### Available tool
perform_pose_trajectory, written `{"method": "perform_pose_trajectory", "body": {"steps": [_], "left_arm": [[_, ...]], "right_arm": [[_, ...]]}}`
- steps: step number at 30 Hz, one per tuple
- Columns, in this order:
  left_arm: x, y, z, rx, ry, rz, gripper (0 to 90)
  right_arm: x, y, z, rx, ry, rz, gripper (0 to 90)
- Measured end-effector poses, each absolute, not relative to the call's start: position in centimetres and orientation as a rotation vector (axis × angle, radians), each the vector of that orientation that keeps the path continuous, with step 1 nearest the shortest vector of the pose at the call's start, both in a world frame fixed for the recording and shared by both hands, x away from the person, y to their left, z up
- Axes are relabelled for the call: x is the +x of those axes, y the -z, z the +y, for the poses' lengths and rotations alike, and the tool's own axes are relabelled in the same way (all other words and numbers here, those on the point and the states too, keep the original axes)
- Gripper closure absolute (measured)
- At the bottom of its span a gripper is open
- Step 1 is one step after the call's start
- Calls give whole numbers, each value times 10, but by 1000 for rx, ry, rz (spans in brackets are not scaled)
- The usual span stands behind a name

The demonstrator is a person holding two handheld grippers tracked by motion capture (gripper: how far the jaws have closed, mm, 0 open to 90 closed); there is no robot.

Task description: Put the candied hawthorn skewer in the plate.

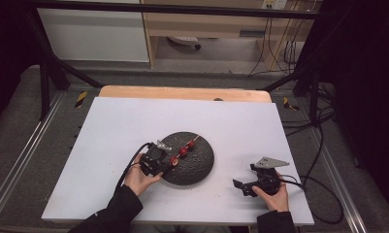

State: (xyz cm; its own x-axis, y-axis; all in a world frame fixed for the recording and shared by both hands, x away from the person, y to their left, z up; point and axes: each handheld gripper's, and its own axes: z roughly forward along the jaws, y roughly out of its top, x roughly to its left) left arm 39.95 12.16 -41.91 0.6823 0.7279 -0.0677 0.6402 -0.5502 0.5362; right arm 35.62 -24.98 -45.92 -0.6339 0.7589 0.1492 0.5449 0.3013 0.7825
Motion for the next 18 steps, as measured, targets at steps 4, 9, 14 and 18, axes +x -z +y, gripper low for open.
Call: {"method": "perform_pose_trajectory", "body": {"steps": [4, 9, 14, 18], "left_arm": [[400, 419, 121, 2368, -220, 1051, 879], [399, 420, 121, 2369, -236, 1035, 875], [398, 419, 123, 2362, -242, 1014, 845], [396, 415, 127, 2339, -242, 995, 789]], "right_arm": [[356, 459, -250, 1193, -1238, 2320, 6], [356, 459, -250, 1197, -1235, 2317, 6], [356, 459, -250, 1201, -1232, 2322, 6], [356, 460, -250, 1200, -1231, 2321, 6]]}}
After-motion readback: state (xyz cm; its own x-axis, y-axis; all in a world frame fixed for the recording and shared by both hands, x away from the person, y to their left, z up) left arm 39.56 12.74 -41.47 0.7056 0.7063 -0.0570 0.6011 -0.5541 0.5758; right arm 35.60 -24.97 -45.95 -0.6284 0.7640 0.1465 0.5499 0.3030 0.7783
